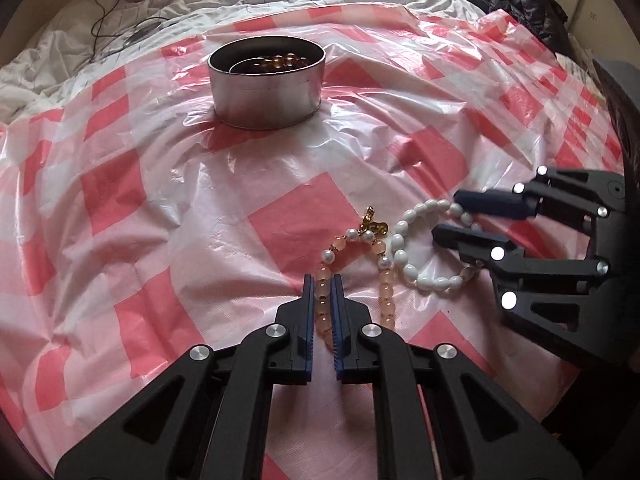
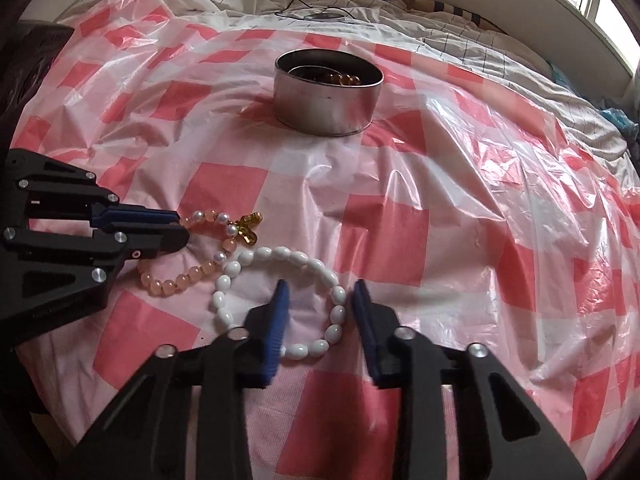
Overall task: Organize jewelry
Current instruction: 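Grasp the pink bead bracelet with the left tool while the right grasps the white bead bracelet, then carry both bead bracelets over the steel bowl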
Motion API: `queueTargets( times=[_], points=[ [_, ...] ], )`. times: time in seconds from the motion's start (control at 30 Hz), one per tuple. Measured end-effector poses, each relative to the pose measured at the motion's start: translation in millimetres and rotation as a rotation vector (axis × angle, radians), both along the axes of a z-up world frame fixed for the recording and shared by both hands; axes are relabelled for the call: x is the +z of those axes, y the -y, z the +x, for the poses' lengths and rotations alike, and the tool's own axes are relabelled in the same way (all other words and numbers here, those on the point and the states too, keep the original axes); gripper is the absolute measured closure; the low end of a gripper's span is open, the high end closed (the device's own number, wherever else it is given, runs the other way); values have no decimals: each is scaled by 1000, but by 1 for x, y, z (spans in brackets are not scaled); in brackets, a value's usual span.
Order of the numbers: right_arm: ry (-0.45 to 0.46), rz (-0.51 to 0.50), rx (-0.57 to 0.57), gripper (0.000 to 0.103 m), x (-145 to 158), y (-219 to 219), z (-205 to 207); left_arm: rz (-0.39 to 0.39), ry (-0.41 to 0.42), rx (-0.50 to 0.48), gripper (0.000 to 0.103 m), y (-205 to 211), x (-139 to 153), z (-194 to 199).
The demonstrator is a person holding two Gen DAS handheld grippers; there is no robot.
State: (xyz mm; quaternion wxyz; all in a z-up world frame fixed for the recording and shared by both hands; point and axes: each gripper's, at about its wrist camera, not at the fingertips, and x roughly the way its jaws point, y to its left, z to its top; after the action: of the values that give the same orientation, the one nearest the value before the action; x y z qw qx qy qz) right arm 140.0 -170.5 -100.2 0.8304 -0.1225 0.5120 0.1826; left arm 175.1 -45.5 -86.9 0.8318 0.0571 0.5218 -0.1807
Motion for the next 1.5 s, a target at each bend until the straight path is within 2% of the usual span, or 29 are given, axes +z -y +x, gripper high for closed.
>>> queueTargets(
  times=[0.03,0.1,0.23,0.33,0.43,0.53,0.67,0.77,0.93,1.2,1.5],
  points=[
    [-20,26,-5,95,1,1,1,-20,-3,5,96,-3,2,0],
    [-93,140,-31,95,0,10,7,-69,-3,11,96,-9,9,0],
    [-225,439,-109,95,2,36,18,-126,24,23,96,-14,26,-1],
    [-284,655,-162,95,5,54,25,-153,34,35,96,-18,34,1],
    [-298,845,-188,95,11,67,28,-167,41,42,96,-19,39,2],
    [-295,992,-204,95,18,76,31,-178,55,48,96,-21,45,1],
    [-296,1137,-221,95,23,83,37,-173,84,50,96,-19,53,1],
    [-302,1204,-225,95,23,87,43,-157,103,49,96,-16,57,1],
    [-296,1259,-234,95,25,90,48,-92,151,53,96,-12,62,1],
    [-293,1293,-241,94,24,91,54,-13,207,64,96,-12,66,2],
    [-287,1315,-238,94,23,93,59,27,232,61,96,-9,67,6]
  ],
)
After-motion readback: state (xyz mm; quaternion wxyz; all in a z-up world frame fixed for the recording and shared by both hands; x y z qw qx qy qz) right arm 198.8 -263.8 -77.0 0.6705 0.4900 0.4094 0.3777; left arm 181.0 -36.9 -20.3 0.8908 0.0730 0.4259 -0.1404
